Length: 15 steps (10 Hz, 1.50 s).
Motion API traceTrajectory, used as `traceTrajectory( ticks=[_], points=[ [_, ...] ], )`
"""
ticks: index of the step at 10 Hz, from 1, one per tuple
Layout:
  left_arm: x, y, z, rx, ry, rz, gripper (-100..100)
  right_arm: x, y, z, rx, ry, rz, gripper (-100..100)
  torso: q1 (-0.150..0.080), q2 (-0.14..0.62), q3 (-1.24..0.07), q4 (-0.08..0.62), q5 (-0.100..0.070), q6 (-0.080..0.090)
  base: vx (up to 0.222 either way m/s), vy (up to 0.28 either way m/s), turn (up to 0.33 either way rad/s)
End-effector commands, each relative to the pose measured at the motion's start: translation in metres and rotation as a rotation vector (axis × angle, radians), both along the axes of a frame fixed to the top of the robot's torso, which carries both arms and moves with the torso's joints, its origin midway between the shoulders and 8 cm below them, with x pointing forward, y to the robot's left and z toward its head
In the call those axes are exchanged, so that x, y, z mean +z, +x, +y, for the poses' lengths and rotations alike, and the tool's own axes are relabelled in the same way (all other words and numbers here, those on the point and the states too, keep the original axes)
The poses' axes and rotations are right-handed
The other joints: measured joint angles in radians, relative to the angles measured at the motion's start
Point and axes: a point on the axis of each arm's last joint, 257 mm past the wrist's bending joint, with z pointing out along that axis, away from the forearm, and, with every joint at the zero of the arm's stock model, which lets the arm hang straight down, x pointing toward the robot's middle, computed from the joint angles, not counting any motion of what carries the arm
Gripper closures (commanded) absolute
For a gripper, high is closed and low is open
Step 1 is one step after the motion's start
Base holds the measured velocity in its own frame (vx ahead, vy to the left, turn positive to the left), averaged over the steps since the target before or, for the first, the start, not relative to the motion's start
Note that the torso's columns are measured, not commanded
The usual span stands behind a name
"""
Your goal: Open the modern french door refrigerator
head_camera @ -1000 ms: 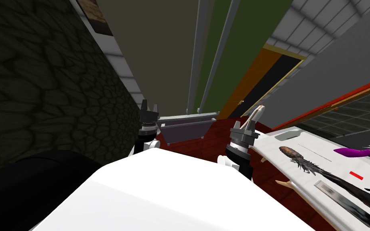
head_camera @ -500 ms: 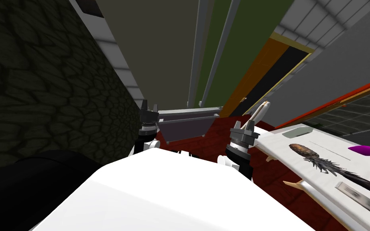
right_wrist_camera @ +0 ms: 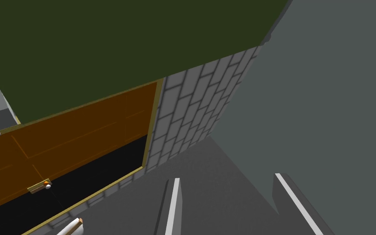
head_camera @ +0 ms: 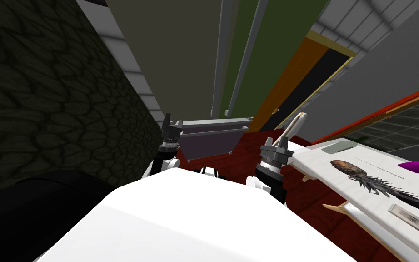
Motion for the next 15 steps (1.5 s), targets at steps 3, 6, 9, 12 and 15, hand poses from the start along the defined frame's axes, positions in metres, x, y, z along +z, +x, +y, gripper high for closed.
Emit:
traceTrajectory(
  ticks=[3,6,9,12,15],
  points=[
    [-0.022,0.032,0.004,-0.073,0.016,0.089,-100,0.0,0.0,0.0,0.0,0.0,0.0,0,0.0,0.001,0.0,0.0,0.0,0.0,-0.022,-0.067,-0.035],
    [-0.037,0.058,0.017,-0.102,-0.025,0.148,-100,0.0,0.0,0.0,0.0,0.0,0.0,0,0.001,0.0,0.0,0.0,0.0,0.0,-0.016,-0.08,-0.038],
    [-0.05,0.087,0.034,-0.125,-0.093,0.206,-100,0.0,0.0,0.0,0.0,0.0,0.0,0,-0.001,0.0,0.0,0.0,0.0,0.0,-0.014,-0.106,-0.048],
    [-0.064,0.117,0.054,-0.144,-0.179,0.264,-100,0.0,0.0,0.0,0.0,0.0,0.0,0,0.001,0.001,0.0,0.001,0.0,0.0,-0.03,-0.107,-0.053],
    [-0.077,0.148,0.077,-0.161,-0.274,0.325,-100,0.0,0.0,0.0,0.0,0.0,0.0,0,0.0,0.0,-0.001,0.0,0.0,0.0,-0.02,-0.12,-0.056]
  ],
)
